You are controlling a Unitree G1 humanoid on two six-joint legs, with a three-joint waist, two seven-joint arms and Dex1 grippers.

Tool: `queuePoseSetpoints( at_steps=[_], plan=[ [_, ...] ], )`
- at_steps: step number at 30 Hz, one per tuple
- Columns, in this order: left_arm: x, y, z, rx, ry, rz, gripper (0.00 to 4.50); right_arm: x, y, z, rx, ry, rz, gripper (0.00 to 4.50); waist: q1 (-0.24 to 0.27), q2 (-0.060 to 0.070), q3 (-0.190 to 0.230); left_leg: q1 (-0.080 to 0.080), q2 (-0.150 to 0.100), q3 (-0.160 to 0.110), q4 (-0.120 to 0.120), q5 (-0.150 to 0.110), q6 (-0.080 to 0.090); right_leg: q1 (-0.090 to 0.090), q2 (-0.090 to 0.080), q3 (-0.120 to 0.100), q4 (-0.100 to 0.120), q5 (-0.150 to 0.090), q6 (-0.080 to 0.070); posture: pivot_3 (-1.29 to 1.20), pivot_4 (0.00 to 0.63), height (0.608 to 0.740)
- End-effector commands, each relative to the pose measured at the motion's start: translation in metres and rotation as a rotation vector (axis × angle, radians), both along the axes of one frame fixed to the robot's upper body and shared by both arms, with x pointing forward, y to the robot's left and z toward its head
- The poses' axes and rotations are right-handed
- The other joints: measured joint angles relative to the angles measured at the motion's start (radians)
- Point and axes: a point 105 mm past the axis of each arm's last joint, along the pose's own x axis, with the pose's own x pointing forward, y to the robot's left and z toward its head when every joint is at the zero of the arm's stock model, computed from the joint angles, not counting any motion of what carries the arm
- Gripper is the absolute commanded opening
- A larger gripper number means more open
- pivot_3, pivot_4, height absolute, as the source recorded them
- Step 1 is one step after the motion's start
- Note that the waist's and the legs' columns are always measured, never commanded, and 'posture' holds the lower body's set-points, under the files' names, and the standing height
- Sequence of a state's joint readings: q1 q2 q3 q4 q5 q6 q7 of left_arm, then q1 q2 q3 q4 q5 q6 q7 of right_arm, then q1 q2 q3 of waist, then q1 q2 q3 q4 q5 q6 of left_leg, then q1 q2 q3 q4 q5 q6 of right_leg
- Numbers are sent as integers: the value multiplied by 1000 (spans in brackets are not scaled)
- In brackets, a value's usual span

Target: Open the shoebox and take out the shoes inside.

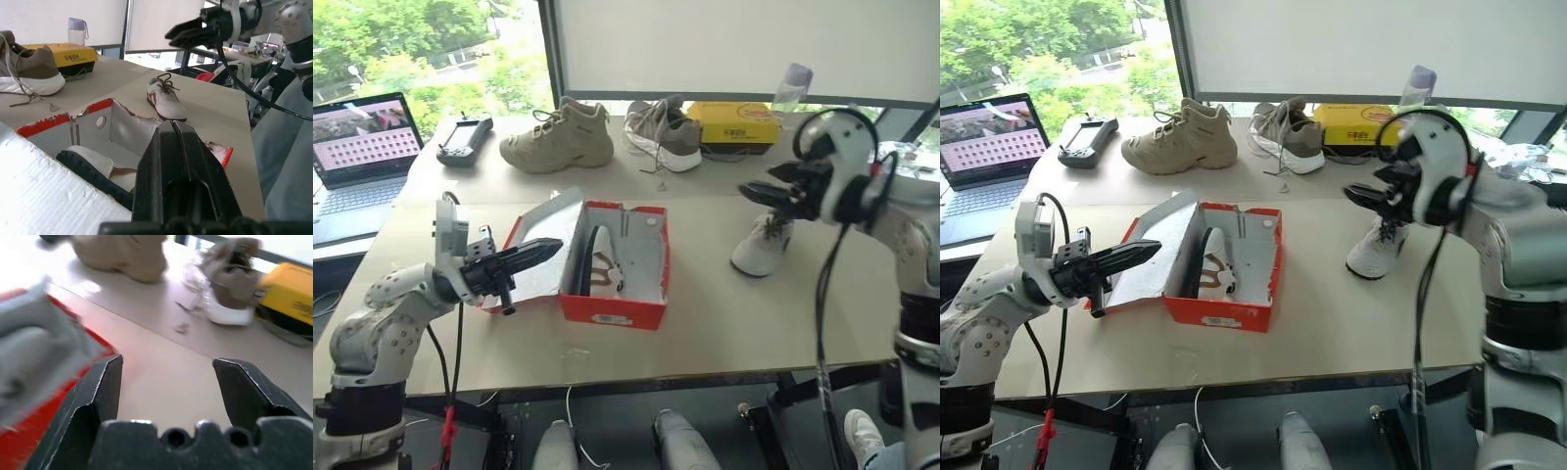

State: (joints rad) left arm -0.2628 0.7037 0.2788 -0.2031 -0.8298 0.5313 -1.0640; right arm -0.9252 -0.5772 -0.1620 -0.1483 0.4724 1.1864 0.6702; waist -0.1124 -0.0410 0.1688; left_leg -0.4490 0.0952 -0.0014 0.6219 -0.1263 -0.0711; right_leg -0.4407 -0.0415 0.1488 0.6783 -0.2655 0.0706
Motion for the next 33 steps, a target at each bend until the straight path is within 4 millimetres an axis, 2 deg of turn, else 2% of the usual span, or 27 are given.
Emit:
queuePoseSetpoints(
  at_steps=[1, 5, 7, 10, 14, 18, 24, 33],
  plan=[
    [-3, 4, 9, -5, -37, -4, 0, -3, 47, -7, 103, 126, 107, 3527, 2, 0, 0, 0, 0, 0, 0, 0, 0, 0, 0, 0, 0, 0, 0, 0, 150, 685],
    [-3, 5, 10, -3, -37, -4, 0, 2, 87, -43, 88, 289, 148, 3527, 20, 0, 0, -7, 0, -1, 0, 0, 0, -3, 0, -2, -1, 1, 4, 0, 150, 685],
    [-3, 5, 10, 0, -40, -4, 0, 5, 97, -57, 87, 360, 156, 3527, 27, 0, 0, -12, 0, -1, 0, 0, 0, -9, 0, -2, -1, 3, 7, 0, 150, 685],
    [-3, 5, 11, 1, -46, 1, 0, 9, 103, -82, 68, 463, 143, 3527, 37, 0, 0, -15, 0, -1, 0, 0, 0, -12, 0, -2, 0, 3, 7, 0, 150, 685],
    [-3, 4, 11, 1, -48, 2, 0, 13, 109, -93, 105, 540, 145, 3527, 41, 0, 0, -16, 0, -1, 0, 0, 0, -14, 0, -3, 1, 3, 7, 0, 150, 685],
    [-5, 2, 11, -2, -50, 5, 0, 19, 112, -110, 61, 574, 120, 3527, 41, 0, 0, -16, 0, -1, 0, 0, 0, -14, 0, -3, 2, 3, 7, 0, 150, 685],
    [-5, 3, 11, 3, -50, 14, 0, 12, 135, -127, 95, 689, 183, 3527, 36, 1, 0, -15, 0, -1, 0, 0, 0, -14, 0, -3, 2, 3, 7, 0, 150, 685],
    [-4, 3, 13, 16, -54, 21, 0, 16, 136, -155, 93, 769, 158, 3527, 24, 0, 0, -12, 0, -1, 1, 0, 0, -12, 0, -3, 3, 3, 7, 0, 150, 685]
  ],
)
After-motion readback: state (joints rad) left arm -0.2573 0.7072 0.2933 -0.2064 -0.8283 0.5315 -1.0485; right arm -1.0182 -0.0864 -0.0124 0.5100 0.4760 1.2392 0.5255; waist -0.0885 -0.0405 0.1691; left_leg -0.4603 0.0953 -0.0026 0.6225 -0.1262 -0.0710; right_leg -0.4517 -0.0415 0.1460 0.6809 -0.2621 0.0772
